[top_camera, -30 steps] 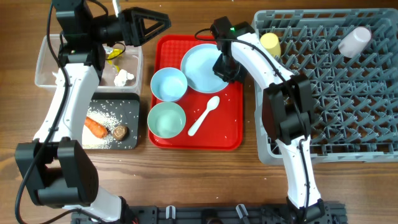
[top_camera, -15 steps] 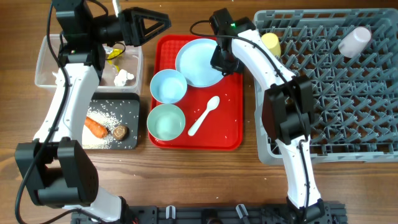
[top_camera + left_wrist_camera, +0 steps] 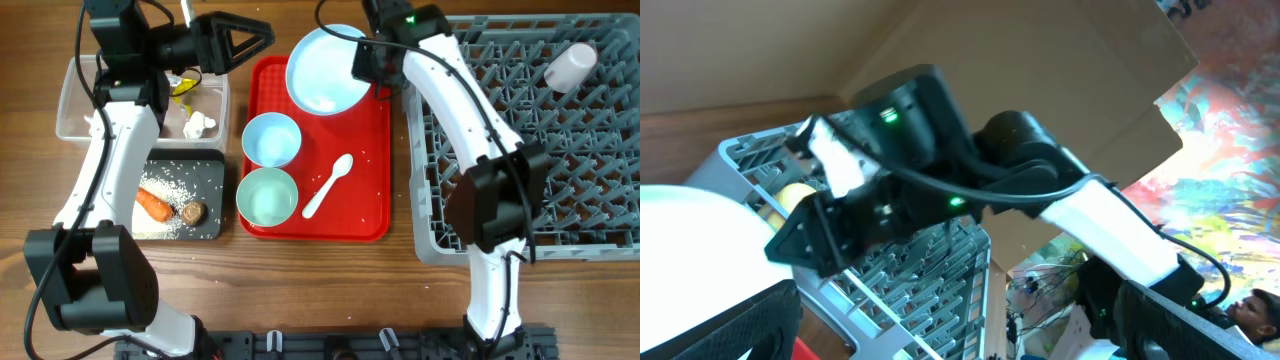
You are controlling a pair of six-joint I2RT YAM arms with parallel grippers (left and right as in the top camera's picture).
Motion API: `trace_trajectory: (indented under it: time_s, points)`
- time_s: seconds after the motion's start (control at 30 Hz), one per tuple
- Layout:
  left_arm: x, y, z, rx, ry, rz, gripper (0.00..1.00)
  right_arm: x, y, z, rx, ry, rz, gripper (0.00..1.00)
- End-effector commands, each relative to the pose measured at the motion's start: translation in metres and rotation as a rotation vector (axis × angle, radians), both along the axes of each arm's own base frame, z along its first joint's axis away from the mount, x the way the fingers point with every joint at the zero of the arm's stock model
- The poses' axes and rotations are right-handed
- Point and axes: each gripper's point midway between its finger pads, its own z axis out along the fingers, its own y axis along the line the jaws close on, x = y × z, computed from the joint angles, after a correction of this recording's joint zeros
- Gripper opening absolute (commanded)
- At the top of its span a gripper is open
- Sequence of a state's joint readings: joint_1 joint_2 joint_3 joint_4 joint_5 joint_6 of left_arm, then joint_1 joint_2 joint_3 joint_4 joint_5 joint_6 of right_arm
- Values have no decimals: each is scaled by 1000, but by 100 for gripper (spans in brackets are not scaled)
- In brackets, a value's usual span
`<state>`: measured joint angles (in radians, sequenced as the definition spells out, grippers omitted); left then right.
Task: Sort waste into correct bins and load items into the dishwasher rack
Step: 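Lift the light blue plate and carry it to the rack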
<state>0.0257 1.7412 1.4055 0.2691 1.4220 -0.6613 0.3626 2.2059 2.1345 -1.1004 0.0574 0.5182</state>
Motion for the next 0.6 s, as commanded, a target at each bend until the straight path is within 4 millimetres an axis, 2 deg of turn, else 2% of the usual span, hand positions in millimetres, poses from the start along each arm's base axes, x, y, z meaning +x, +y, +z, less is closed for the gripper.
trace_trajectory:
  time_s: [0.0,0.07,0.1,0.17,0.23,0.3,0.4,0.43,0.5,0.57]
  points:
    - [2,2,-1,0,0,3,100,0,-21,86,-37,-193,107,4]
    - [2,2,-1,0,-1,3,100,-3,-44,115,-82,-255,99,4]
    - [2,2,-1,0,0,3,100,-6,-63,136,-136,-303,99,4]
    - [2,2,-1,0,0,3,100,-10,-88,160,-220,-357,94,4]
    - [2,2,-1,0,-1,3,100,-17,-131,187,-369,-396,66,4]
    - [2,2,-1,0,-1,3,100,-22,-161,193,-485,-374,82,4]
    - [2,2,-1,0,-1,3,100,-26,-186,183,-600,-295,157,4]
    - [2,2,-1,0,0,3,100,-27,-196,184,-643,-278,137,4]
    - [2,2,-1,0,0,3,100,-32,-228,191,-787,-236,37,4]
    - [2,2,-1,0,0,3,100,-35,-249,200,-860,-225,-36,4]
